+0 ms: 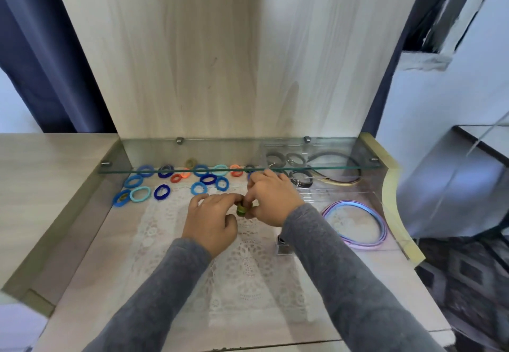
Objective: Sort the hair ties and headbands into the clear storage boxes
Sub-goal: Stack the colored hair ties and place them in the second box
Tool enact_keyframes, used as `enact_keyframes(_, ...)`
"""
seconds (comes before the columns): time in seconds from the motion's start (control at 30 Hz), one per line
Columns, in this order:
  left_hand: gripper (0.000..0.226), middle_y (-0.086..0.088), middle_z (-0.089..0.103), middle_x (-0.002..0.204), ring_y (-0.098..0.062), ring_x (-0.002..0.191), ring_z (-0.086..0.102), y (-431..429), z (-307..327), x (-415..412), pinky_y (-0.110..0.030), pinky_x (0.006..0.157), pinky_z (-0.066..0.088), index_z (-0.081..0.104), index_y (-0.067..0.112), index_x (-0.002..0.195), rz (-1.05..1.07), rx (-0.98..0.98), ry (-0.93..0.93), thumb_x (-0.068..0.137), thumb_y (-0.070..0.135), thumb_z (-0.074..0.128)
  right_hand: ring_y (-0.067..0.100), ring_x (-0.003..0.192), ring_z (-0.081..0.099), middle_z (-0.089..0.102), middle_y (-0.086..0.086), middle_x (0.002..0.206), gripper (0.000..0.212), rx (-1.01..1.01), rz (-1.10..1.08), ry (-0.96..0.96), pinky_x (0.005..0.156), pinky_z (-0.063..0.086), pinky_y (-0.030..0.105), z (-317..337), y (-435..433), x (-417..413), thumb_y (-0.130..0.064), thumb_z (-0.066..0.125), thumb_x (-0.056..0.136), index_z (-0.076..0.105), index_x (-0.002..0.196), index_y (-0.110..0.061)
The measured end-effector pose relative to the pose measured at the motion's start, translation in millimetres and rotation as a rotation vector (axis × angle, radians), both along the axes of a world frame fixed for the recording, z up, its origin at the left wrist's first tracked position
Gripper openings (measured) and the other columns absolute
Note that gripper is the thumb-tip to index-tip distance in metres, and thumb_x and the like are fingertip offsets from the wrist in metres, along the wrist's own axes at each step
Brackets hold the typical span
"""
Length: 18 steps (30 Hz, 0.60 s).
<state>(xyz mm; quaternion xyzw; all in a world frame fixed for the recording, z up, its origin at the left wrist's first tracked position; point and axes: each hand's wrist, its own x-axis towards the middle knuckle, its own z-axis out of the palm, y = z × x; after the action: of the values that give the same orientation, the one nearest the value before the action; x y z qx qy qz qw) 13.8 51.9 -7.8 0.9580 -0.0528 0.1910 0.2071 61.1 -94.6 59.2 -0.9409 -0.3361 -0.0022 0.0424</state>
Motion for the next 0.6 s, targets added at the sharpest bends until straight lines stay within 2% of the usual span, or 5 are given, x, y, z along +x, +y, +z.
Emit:
enact_keyframes(0.27, 0.047, 0.018, 0.065, 0.113, -0.007, 0.107, 0.056, -46.5, 5.6, 13.6, -0.032, 0.105, 0.022, 0.061, 0.031, 0.115, -0.106, -0.053, 0.022, 0.076, 0.008, 0.051, 0.019, 0.114, 0.037, 0.048, -0.005, 0.120, 0.019, -0.022, -0.083, 0.052, 0.098, 0.031, 0.040, 9.9, -51.7, 5.4, -0.040, 0.067, 0.082, 0.070, 0.100, -0.034)
enact_keyframes(0.5, 0.052, 0.014, 0.066, 0.114, -0.008, 0.109, 0.057, -68.7, -8.6, 16.5, -0.030, 0.106, 0.019, 0.063, 0.027, 0.114, -0.188, -0.051, 0.045, 0.070, 0.014, 0.038, 0.018, 0.118, 0.035, 0.048, -0.005, 0.119, 0.021, -0.061, -0.130, 0.060, 0.101, 0.025, 0.039, -0.5, -76.1, 3.2, -0.041, 0.067, 0.082, 0.070, 0.102, -0.035)
enact_keyframes(0.6, 0.051, 0.012, 0.066, 0.114, -0.009, 0.109, 0.058, -68.3, -17.3, 11.4, -0.033, 0.106, 0.021, 0.063, 0.028, 0.115, -0.171, 0.021, -0.017, 0.072, 0.017, 0.038, 0.018, 0.116, 0.037, 0.049, -0.005, 0.118, 0.019, -0.079, -0.133, 0.082, 0.098, 0.028, 0.038, -8.4, -78.4, 2.8, -0.039, 0.066, 0.083, 0.070, 0.102, -0.035)
